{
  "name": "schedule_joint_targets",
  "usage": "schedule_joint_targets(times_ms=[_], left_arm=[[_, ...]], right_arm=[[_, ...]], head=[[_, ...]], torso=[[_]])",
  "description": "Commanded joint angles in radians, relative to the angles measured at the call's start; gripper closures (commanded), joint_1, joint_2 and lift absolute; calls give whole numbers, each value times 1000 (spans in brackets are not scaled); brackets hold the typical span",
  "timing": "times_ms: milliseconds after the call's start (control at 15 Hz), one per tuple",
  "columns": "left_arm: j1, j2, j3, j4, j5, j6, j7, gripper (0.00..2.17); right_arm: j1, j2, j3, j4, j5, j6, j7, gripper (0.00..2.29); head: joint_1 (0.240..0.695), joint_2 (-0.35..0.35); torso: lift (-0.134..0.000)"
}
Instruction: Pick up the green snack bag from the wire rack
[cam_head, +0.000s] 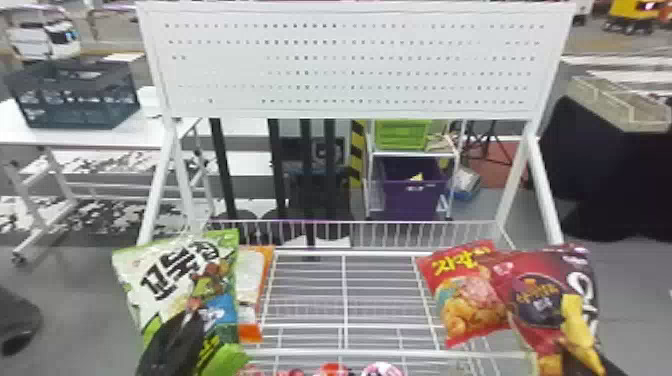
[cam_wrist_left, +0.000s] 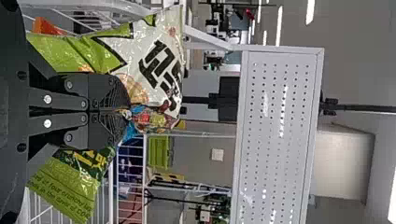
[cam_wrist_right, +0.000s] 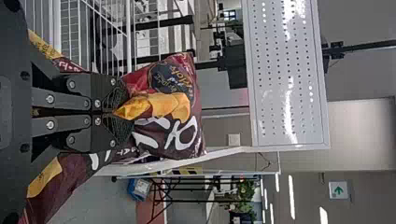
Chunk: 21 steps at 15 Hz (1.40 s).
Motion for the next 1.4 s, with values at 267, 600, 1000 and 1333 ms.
schedule_joint_targets(times_ms=[267,600,1000,1333], left_arm=[[-1,-1,8,8,0,0,3,2003],[1,1,8,5,0,-6,6,2003],[8,1,8,-2,0,-19,6,2003],[14,-1,8,-5,0,-28,6,2003]], right_arm=[[3,-2,0,-3,-1,0,1,2182],[8,-3,-2,-8,-1,0,1,2182],[12,-2,-3,-12,1,-3,1,2182],[17,-2,-3,-14,2,-3,1,2182]], head=[[499,0],[499,0],[499,0],[499,0]], torso=[[0],[0],[0],[0]])
